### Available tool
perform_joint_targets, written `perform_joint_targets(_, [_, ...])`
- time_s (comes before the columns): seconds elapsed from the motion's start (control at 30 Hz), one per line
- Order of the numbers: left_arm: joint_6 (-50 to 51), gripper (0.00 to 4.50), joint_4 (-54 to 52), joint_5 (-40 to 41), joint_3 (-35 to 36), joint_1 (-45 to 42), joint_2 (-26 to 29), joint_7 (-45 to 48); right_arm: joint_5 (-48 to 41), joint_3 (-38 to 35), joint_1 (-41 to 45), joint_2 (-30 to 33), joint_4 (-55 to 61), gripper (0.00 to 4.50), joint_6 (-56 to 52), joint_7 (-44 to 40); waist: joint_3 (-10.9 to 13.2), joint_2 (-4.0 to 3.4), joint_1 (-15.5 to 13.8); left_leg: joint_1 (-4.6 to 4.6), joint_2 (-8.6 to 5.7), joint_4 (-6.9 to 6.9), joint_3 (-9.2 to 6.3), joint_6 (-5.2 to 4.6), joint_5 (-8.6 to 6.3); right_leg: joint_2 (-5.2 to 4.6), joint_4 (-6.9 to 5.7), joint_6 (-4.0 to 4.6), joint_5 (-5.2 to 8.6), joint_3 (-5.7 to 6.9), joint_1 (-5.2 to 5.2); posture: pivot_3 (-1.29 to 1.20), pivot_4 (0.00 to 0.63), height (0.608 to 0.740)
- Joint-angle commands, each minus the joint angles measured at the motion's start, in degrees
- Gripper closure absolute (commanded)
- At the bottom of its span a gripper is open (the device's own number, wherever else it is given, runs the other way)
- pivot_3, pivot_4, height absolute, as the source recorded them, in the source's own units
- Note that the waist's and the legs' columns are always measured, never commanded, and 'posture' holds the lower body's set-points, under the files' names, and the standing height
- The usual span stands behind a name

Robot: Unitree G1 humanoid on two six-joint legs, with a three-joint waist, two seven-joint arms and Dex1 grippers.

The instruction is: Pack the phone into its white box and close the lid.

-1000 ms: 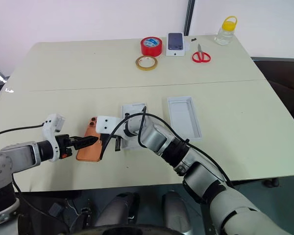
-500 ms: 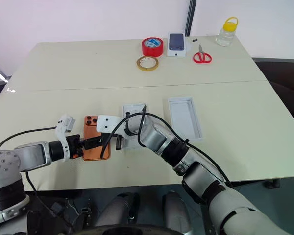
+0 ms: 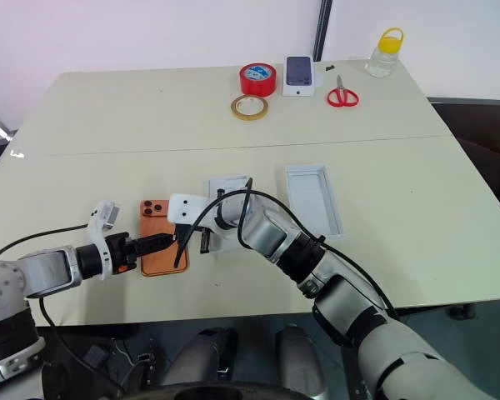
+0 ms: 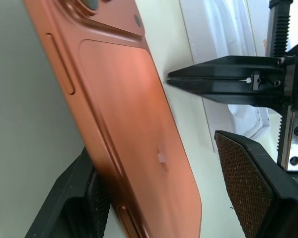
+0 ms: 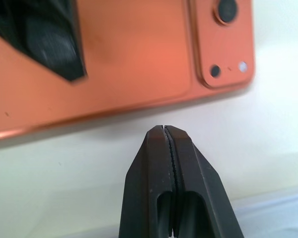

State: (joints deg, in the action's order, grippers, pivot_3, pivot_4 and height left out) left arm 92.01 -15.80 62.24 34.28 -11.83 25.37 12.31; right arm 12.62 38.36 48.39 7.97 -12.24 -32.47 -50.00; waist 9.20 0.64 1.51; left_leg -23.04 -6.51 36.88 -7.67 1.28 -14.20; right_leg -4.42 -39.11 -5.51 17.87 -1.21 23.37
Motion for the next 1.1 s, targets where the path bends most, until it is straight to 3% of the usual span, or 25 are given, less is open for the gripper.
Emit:
perform_joint_targets(0.03, [0.5, 1.25, 1.1, 1.0, 3.5, 0.8, -0.3, -2.2, -0.5, -2.1, 0.5, 0.3, 3.7, 4.5, -0.6, -0.2, 0.0, 0.0, 0.1, 0.0, 0.0, 0.0, 0.0, 0.0, 0.0, 0.0, 0.0, 0.0, 0.0, 0.0, 0.0, 0.0, 0.15, 0.74])
perform_joint_targets(0.1, [0.5, 1.25, 1.9, 1.9, 4.9, 0.5, -1.0, -3.1, -0.5, -2.6, 0.4, 0.4, 4.1, 4.5, -0.8, -0.1, 0.0, 0.0, 0.3, 0.0, 0.0, 0.0, 0.0, 0.0, 0.0, 0.0, 0.0, 0.0, 0.0, 0.0, 0.0, 0.0, 0.15, 0.74])
perform_joint_targets(0.2, [0.5, 2.13, 2.5, 2.8, 6.0, 0.2, -1.6, -4.4, -0.6, -3.5, 0.3, 1.1, 5.2, 4.5, -1.2, 0.0, 0.0, 0.01, 0.6, -0.01, 0.0, 0.0, 0.0, 0.0, 0.0, 0.0, 0.0, 0.0, 0.0, 0.0, 0.0, 0.0, 0.15, 0.74])
perform_joint_targets(0.37, [0.5, 4.41, 3.0, 5.2, 8.1, 0.1, -2.4, -6.2, -1.4, -5.0, -0.2, 2.8, 9.1, 4.5, -2.3, -0.5, 0.0, 0.06, 0.7, -0.04, 0.01, 0.01, -0.01, 0.01, 0.0, 0.0, 0.0, 0.0, 0.0, 0.02, 0.0, 0.0, 0.15, 0.74])
perform_joint_targets(0.57, [-0.7, 4.46, 3.9, 9.8, 10.1, -2.3, -2.8, -9.3, -3.2, -7.9, -1.4, 6.0, 16.4, 4.5, -4.7, -1.3, 0.0, 0.06, 0.9, -0.04, 0.03, -0.07, -0.02, 0.02, 0.01, 0.02, -0.04, 0.0, 0.0, 0.0, -0.05, 0.0, 0.15, 0.74])
perform_joint_targets(0.73, [-4.6, 4.46, 6.8, 19.3, 9.7, -7.1, -3.6, -16.6, -6.3, -12.3, -3.1, 11.0, 24.1, 4.5, -7.6, -3.2, 0.1, 0.14, 0.5, -0.23, 0.02, 0.0, -0.03, 0.02, 0.01, 0.01, -0.03, 0.0, 0.0, 0.02, 0.01, 0.0, 0.15, 0.74])
perform_joint_targets(0.97, [-17.3, 4.46, 9.1, 35.3, -3.0, -12.0, -8.7, -32.8, -10.9, -21.0, -5.3, 20.4, 28.3, 4.5, -8.7, -4.4, 0.2, 0.32, -0.9, -0.35, -0.03, 0.1, -0.02, 0.0, 0.0, -0.05, 0.05, -0.01, -0.01, 0.02, 0.02, 0.0, 0.15, 0.74])
perform_joint_targets(1.1, [-23.9, 4.46, 8.9, 40.3, -10.7, -12.6, -11.4, -38.7, -11.2, -21.9, -6.2, 22.8, 28.2, 4.5, -8.8, -3.2, 0.2, 0.42, -0.7, -0.37, -0.03, 0.12, 0.0, 0.0, 0.0, -0.05, 0.06, -0.01, -0.01, 0.01, 0.03, 0.0, 0.15, 0.74])
